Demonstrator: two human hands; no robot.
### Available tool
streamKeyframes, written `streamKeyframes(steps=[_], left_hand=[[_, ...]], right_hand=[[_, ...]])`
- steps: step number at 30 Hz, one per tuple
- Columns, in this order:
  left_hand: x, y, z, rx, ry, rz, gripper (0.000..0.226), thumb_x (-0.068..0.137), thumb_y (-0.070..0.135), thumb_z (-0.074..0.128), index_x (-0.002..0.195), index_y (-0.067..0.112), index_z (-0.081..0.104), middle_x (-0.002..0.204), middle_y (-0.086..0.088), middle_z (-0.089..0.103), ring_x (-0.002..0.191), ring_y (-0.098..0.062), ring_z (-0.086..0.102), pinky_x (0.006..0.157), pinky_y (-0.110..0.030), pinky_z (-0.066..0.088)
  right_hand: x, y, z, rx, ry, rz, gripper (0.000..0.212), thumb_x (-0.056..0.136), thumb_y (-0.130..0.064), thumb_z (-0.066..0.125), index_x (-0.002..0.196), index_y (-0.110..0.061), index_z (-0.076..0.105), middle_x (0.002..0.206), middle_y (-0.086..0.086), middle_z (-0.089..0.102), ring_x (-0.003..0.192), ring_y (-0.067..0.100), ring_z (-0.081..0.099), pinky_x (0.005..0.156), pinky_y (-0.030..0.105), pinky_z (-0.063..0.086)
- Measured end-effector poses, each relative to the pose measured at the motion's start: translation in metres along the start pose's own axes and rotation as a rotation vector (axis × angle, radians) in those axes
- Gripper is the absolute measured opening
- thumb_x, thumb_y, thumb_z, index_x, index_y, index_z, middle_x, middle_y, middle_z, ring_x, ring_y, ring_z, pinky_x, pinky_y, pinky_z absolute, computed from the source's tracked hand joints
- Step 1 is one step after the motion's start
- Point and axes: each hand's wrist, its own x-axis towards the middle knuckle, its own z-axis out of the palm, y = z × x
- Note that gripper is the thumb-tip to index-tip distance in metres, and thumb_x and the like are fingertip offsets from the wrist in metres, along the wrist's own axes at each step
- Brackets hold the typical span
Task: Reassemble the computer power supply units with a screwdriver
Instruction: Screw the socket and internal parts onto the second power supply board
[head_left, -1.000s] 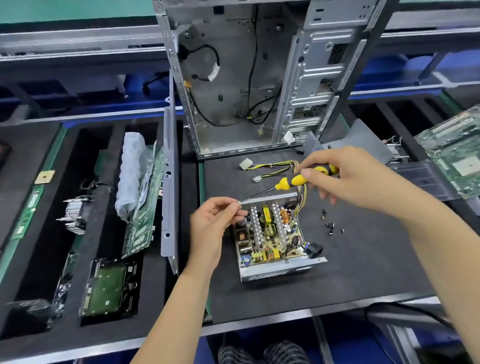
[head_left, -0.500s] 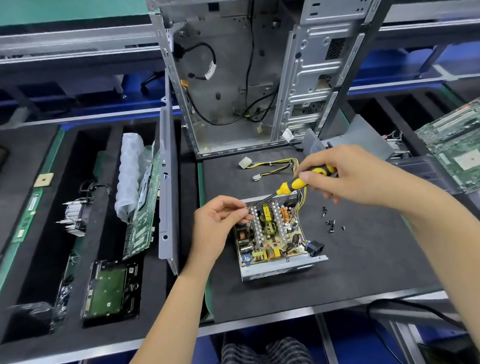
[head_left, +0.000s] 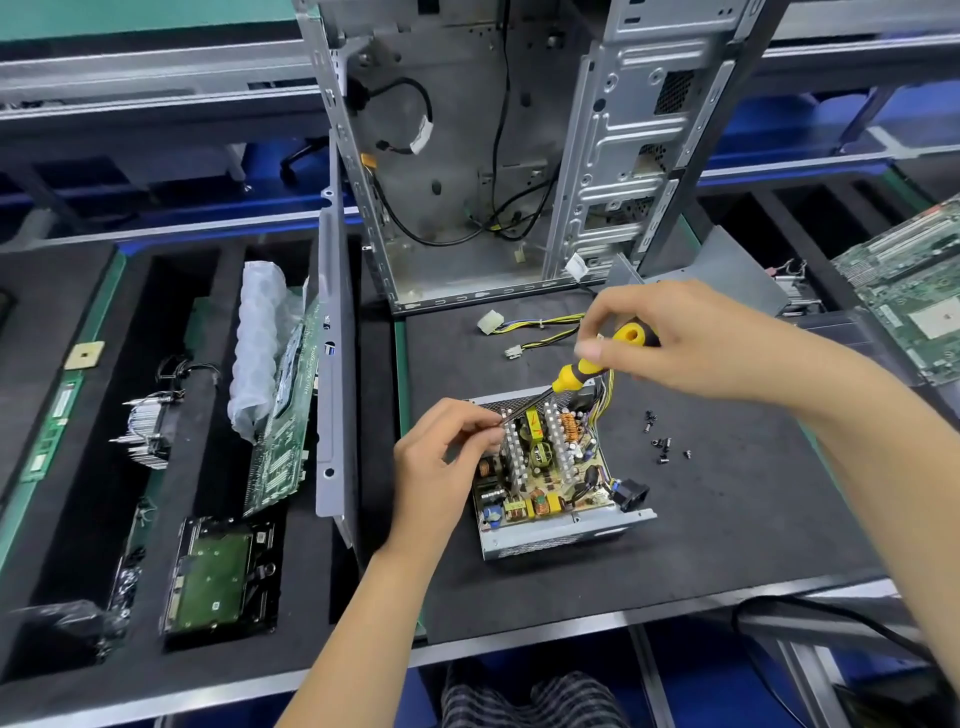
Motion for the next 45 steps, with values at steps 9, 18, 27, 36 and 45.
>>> streamKeyframes(steps=[9,18,27,36,45], left_hand=[[-0.007,-0.005,-0.001,0.025,0.033,-0.002,0.020,0.081,-0.003,0.074,0.089,0.015,0.072,0.089,0.009,0.063,0.080,-0.019,0.066,0.068,-0.039,0.057],[-0.015,-0.010,-0.011,0.039,-0.007,-0.070,0.032,0.081,0.007,0.076,0.103,0.028,0.067,0.108,0.011,0.057,0.074,-0.016,0.062,0.063,-0.019,0.050],[-0.056,-0.043,-0.020,0.083,-0.182,-0.624,0.018,0.088,0.001,0.066,0.086,0.018,0.060,0.068,0.002,0.053,0.051,-0.003,0.046,0.052,-0.015,0.041],[-0.049,-0.044,-0.025,-0.108,-0.271,-0.810,0.006,0.091,-0.002,0.063,0.088,-0.005,0.060,0.064,-0.009,0.061,0.036,-0.017,0.052,0.031,-0.021,0.035],[-0.050,-0.046,-0.027,-0.140,-0.300,-0.793,0.007,0.089,-0.002,0.063,0.084,0.002,0.063,0.061,0.000,0.058,0.038,-0.014,0.053,0.030,-0.020,0.033]], right_hand=[[0.001,0.001,0.003,0.042,-0.033,-0.013,0.010,0.082,-0.040,0.067,0.085,-0.033,0.061,0.067,-0.014,0.059,0.064,0.003,0.049,0.057,0.014,0.037],[-0.002,-0.005,0.001,0.017,-0.023,-0.035,0.012,0.080,-0.043,0.067,0.084,-0.032,0.061,0.065,-0.009,0.059,0.061,0.007,0.047,0.057,0.020,0.037],[-0.001,-0.030,0.035,-0.154,-0.200,-0.093,0.014,0.084,-0.045,0.064,0.089,-0.034,0.057,0.070,-0.015,0.056,0.069,-0.004,0.047,0.059,0.023,0.039],[-0.003,-0.063,0.063,-0.474,-0.255,-0.192,0.018,0.093,-0.044,0.050,0.093,-0.033,0.036,0.088,-0.011,0.046,0.092,0.020,0.056,0.069,0.033,0.045],[0.005,-0.069,0.086,-0.641,-0.245,-0.253,0.029,0.097,-0.040,0.044,0.118,-0.022,0.043,0.104,-0.001,0.056,0.094,0.027,0.059,0.062,0.034,0.040]])
